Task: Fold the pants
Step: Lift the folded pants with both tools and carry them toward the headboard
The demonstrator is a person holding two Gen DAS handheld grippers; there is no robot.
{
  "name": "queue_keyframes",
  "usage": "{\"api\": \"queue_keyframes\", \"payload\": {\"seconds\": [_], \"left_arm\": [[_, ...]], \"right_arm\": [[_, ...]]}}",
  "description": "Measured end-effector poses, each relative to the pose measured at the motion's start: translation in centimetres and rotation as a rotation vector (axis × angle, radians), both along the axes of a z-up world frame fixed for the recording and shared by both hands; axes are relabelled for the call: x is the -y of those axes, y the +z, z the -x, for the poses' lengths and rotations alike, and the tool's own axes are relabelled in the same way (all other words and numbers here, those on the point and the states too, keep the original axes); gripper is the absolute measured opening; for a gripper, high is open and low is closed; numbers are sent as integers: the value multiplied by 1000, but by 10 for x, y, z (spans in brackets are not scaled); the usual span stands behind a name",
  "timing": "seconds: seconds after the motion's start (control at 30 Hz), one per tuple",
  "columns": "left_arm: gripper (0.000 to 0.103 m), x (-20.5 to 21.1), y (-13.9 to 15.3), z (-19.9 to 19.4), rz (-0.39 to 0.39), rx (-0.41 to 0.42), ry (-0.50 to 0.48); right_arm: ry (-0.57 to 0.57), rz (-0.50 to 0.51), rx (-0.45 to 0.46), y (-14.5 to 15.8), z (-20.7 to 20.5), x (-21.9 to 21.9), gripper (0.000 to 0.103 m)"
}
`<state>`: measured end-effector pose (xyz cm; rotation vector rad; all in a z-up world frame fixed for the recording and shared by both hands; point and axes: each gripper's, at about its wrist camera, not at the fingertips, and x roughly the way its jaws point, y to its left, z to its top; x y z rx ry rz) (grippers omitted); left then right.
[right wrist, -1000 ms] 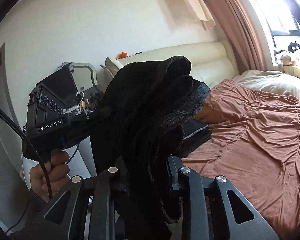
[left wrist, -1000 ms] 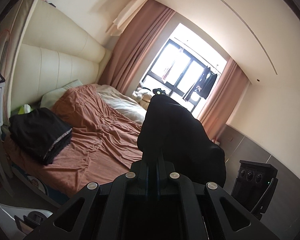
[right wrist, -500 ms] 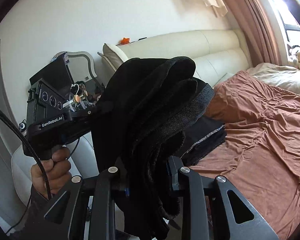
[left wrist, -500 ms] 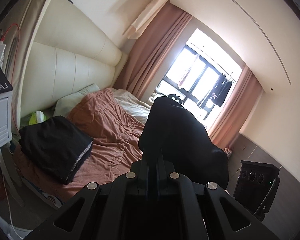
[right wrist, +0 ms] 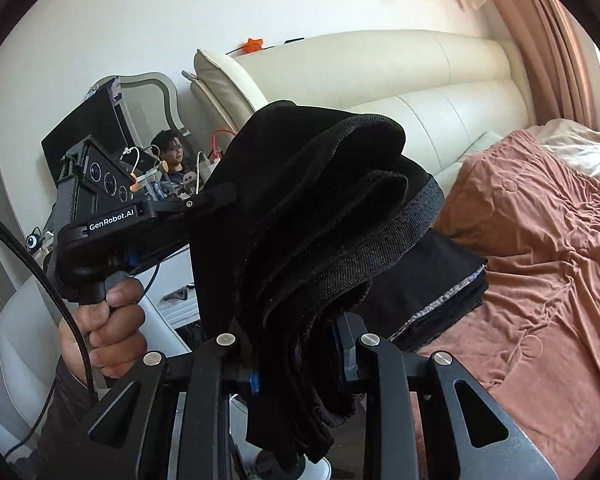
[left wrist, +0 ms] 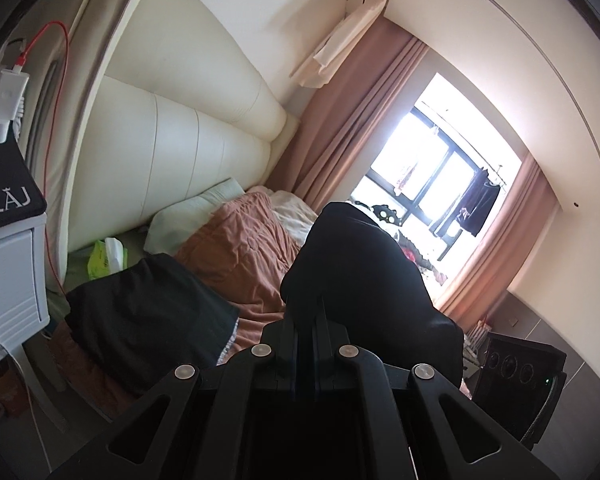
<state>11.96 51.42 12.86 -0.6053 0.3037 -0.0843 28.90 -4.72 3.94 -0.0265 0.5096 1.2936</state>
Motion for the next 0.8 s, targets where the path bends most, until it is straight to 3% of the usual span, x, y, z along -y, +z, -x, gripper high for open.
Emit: {"api": "queue_keyframes", "payload": {"seconds": [0.4, 0.8], "left_arm": [[4, -52, -31, -72, -16, -58, 53], [4, -90, -75, -144, -12, -157, 50]], "right_arm": [[-11, 1, -40, -27, -52, -49, 23], [-7, 4, -190, -69, -103, -91, 23]]}}
